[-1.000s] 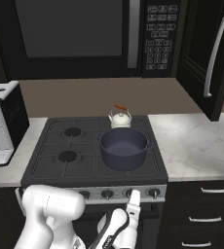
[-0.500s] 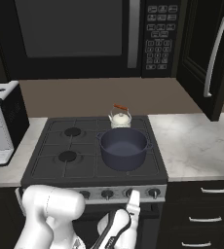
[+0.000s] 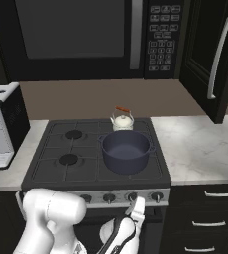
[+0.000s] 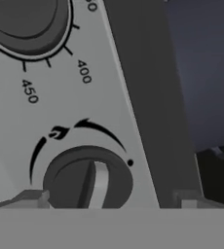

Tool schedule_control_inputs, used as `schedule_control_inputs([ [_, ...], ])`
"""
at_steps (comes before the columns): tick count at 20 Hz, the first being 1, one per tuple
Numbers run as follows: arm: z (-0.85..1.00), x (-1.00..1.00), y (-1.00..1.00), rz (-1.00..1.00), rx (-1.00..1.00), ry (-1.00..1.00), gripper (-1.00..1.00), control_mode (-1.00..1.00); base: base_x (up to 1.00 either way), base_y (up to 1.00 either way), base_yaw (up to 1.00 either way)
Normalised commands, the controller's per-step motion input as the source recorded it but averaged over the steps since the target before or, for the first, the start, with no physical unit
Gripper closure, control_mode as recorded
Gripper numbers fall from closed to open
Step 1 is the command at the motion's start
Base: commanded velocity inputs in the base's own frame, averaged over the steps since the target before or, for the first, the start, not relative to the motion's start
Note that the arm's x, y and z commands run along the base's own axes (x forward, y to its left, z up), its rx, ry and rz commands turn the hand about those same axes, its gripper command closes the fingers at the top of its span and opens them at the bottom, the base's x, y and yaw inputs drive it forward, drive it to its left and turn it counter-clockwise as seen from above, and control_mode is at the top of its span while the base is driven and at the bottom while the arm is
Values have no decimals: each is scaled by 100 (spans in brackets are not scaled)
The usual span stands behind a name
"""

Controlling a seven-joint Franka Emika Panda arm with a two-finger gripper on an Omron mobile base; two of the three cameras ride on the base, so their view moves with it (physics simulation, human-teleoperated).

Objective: Pick the kettle from the cabinet and place it on a stove burner. Then pick the pot from the counter and place it on another stove burner. Finally, turn both burners on.

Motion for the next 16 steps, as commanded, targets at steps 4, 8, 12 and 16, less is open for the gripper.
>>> schedule_control_inputs([
  [4, 0, -28, -31, 4, 13, -3, -100, -100, 0, 0, 0],
  [8, 0, -30, -11, 2, 9, -2, -100, -100, 0, 0, 0],
  [12, 0, -32, -10, 2, 8, -3, -100, -100, 0, 0, 0],
  [16, 0, -15, -8, 3, 5, -6, -100, -100, 0, 0, 0],
])
